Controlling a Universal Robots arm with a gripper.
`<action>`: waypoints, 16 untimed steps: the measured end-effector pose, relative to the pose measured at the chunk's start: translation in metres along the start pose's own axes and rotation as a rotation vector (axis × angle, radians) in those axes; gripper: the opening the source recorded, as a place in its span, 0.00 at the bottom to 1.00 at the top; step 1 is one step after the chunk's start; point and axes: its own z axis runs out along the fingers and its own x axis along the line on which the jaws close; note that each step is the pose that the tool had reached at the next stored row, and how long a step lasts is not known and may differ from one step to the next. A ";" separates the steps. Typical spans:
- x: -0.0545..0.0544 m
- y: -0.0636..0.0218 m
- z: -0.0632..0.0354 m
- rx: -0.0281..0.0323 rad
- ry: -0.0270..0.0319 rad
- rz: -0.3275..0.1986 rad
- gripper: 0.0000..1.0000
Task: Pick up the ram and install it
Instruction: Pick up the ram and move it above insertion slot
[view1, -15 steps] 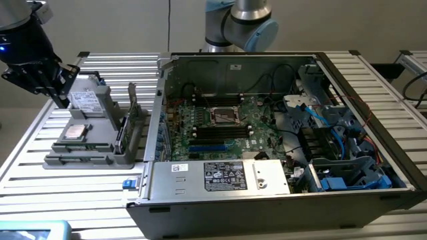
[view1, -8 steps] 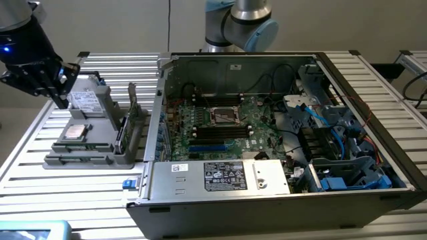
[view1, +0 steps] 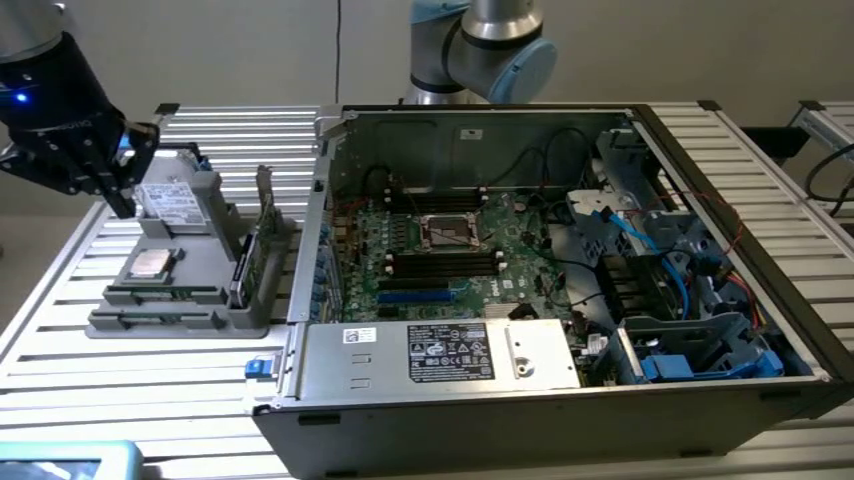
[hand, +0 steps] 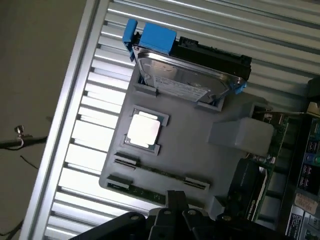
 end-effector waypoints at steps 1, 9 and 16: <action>0.000 0.0000 0.0000 0.0000 0.0007 -0.018 0.11; 0.000 0.0000 0.0000 -0.0002 0.0069 -0.163 0.11; 0.000 0.0000 0.0000 -0.0003 0.0123 -0.291 0.11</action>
